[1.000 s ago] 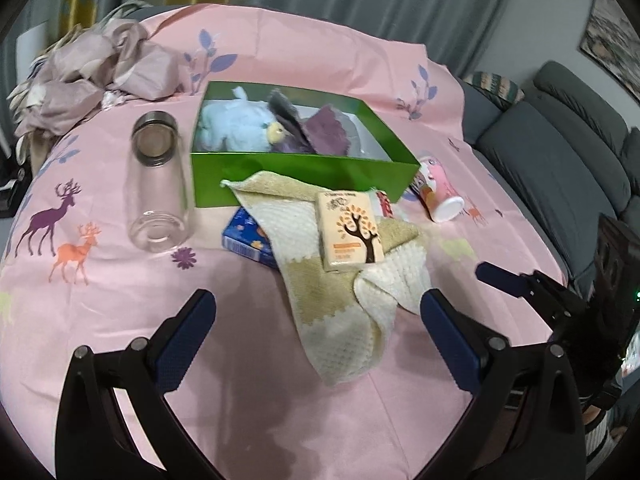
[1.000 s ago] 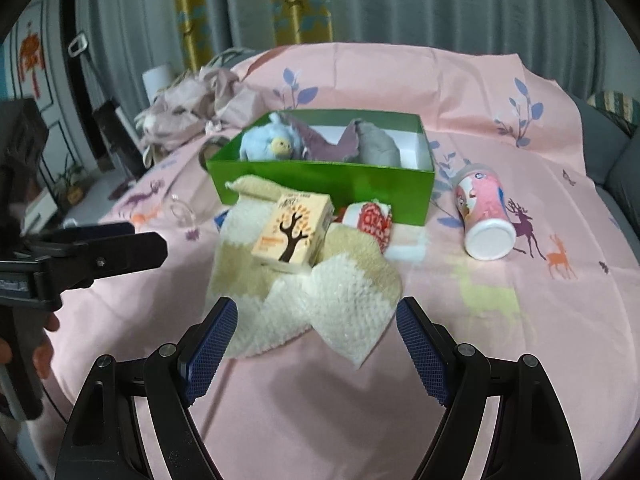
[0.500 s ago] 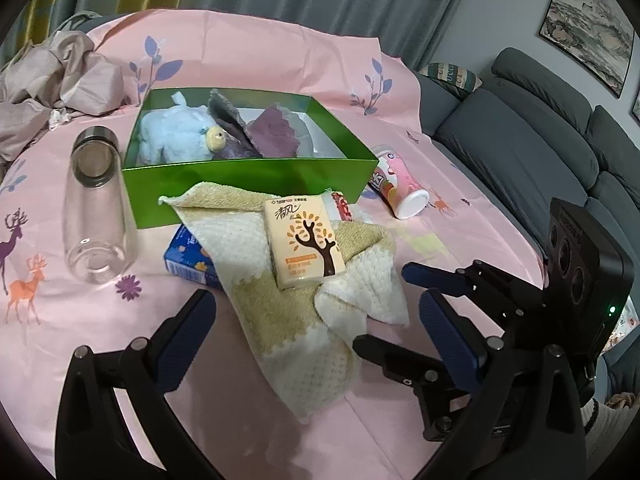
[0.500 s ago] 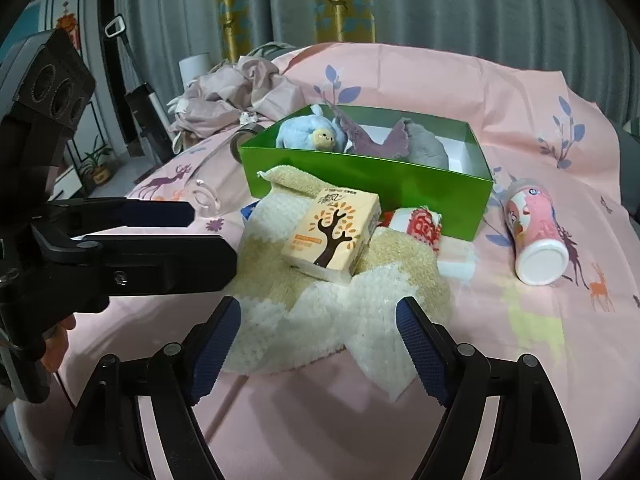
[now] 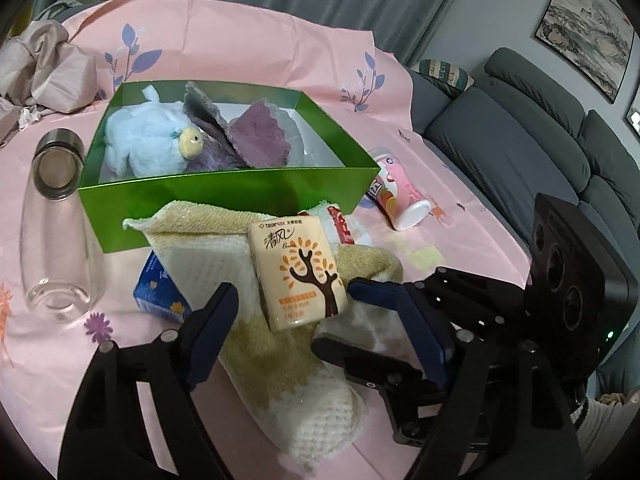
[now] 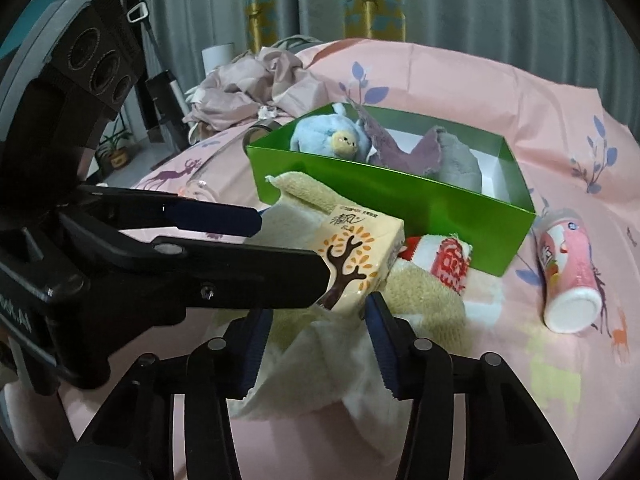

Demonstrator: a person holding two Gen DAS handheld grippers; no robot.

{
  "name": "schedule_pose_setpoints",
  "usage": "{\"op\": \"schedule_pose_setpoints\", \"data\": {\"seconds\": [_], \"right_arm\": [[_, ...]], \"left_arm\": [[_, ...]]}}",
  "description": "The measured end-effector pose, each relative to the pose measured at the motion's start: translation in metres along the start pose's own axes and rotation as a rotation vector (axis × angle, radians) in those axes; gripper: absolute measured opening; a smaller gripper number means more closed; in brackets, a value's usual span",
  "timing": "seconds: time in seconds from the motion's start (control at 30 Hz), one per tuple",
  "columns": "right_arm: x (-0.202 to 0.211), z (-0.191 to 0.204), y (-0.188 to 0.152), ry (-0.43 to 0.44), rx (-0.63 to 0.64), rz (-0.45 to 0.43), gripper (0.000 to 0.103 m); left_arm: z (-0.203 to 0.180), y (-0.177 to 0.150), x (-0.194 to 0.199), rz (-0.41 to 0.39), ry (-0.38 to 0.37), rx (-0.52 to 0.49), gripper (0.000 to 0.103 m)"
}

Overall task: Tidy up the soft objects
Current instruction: 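Close the right gripper on the orange tree-print tissue pack, then lift the tissue pack into the green box and open the right gripper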

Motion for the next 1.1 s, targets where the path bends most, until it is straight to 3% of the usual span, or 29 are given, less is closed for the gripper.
{"op": "schedule_pose_setpoints", "data": {"seconds": [0.33, 0.57, 0.83, 1.1], "right_arm": [[-0.017, -0.009, 0.004, 0.007, 0.003, 0.033, 0.05], [-0.024, -0.01, 0.006, -0.001, 0.019, 0.051, 0.044], [-0.012, -0.003, 0.005, -0.003, 0.034, 0.016, 0.04], [0.021, 0.012, 0.013, -0.025, 0.055, -0.067, 0.04]], "left_arm": [[0.011, 0.009, -0.022, 0.061, -0.04, 0.024, 0.056], [0.017, 0.011, -0.033, 0.097, -0.016, 0.045, 0.051], [0.013, 0.008, -0.019, 0.074, -0.001, 0.045, 0.047], [-0.005, 0.014, 0.018, 0.001, 0.021, 0.017, 0.047]]}}
Point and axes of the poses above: each gripper's, at about its wrist camera, not at the fingertips, and x roughly against the way its jaws point, z to its left, y to its top, the point moved 2 cm from there along -x, roughly the way its jaws point, and after that the axes turned 9 degrees about z, right-handed, at the moved point
